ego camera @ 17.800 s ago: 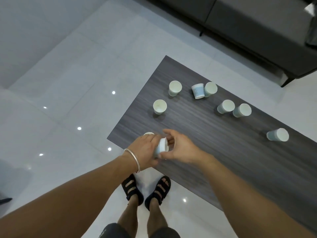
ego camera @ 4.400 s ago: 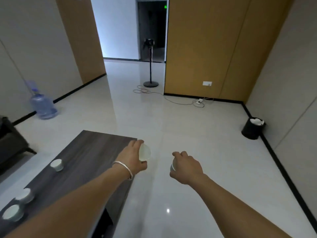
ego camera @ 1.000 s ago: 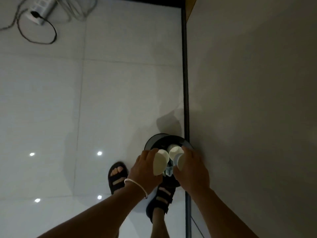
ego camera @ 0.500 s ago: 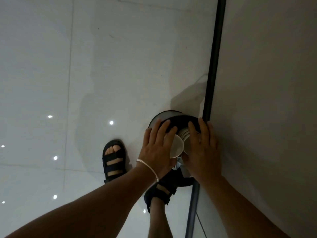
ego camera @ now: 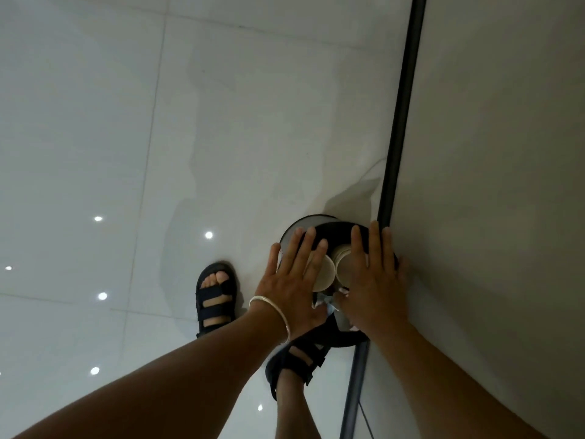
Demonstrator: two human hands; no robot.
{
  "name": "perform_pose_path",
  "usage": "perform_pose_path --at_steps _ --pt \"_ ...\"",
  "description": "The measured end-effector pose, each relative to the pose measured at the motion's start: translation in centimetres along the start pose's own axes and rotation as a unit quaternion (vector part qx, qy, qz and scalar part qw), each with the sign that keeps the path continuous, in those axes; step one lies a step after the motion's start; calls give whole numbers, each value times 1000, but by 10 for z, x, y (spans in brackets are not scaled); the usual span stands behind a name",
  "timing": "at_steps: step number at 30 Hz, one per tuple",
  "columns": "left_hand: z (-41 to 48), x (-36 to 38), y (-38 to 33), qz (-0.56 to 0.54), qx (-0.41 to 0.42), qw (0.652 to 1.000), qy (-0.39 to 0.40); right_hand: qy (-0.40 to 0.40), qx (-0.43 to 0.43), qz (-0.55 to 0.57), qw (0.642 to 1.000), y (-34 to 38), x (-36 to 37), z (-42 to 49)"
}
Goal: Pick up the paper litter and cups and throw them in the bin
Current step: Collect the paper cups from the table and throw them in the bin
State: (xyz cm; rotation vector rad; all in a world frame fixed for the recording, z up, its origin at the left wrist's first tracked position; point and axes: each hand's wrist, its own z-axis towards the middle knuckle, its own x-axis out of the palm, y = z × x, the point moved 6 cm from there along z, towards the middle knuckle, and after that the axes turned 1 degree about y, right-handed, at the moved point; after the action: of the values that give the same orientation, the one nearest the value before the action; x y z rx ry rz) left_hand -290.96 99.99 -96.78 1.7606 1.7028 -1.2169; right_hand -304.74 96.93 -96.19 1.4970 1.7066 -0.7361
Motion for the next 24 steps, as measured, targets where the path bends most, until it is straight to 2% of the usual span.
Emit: perform_pose_path --at_steps 7,13,19,24 --pt "-57 -95 36 -57 -101 993 -23 26 -33 11 999 49 -105 -39" --pt "-137 -228 86 -114 -196 972 -57 4 -72 49 996 129 -239 -80" --pt "-247 -373 119 -88 -247 952 -158 -42 -132 34 990 211 -380 -125" --pt "-352 -443 131 -105 -309 914 -241 -57 -203 -16 977 276 -456 -183"
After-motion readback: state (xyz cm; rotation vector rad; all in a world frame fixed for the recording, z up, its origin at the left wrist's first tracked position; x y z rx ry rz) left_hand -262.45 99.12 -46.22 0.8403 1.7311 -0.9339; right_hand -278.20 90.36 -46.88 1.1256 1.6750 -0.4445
